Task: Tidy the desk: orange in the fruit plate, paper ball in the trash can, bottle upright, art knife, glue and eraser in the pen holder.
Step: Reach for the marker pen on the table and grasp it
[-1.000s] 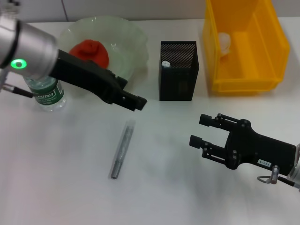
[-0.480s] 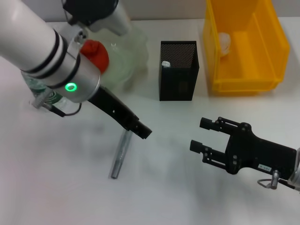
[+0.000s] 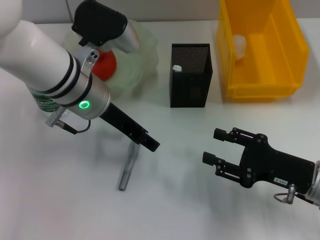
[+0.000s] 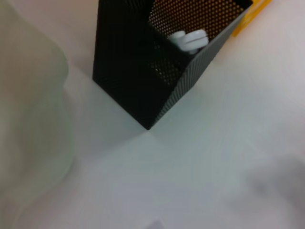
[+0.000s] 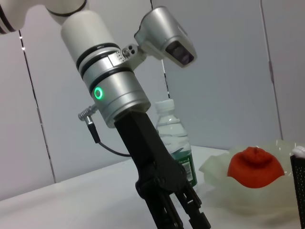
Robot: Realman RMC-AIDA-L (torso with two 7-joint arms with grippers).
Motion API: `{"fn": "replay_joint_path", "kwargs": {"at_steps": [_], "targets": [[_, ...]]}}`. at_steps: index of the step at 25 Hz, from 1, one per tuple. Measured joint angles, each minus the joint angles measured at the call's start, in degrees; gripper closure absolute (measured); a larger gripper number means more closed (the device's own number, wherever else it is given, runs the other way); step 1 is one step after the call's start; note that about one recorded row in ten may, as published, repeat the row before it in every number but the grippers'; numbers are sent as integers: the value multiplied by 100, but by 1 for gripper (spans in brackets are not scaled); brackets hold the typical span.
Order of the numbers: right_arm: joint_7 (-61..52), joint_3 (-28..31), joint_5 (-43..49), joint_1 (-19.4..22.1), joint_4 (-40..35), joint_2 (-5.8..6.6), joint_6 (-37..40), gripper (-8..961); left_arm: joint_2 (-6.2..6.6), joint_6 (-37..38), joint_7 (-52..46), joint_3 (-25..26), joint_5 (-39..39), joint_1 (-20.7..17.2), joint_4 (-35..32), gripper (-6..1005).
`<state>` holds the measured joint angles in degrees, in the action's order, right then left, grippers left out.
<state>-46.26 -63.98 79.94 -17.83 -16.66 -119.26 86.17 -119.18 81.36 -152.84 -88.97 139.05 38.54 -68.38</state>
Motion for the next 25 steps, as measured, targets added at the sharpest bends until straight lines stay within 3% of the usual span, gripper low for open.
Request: {"fn": "replay_joint_path", "kwargs": {"at_steps": [11,25], "targets": [[3,0,-13,-15,26,-4,-56,302,0,-453,21,-124,50,48,532,337],[-39,0,-14,-28,31,-9,-75,302,0,-535,34,-247,177,38,633,340]]}}
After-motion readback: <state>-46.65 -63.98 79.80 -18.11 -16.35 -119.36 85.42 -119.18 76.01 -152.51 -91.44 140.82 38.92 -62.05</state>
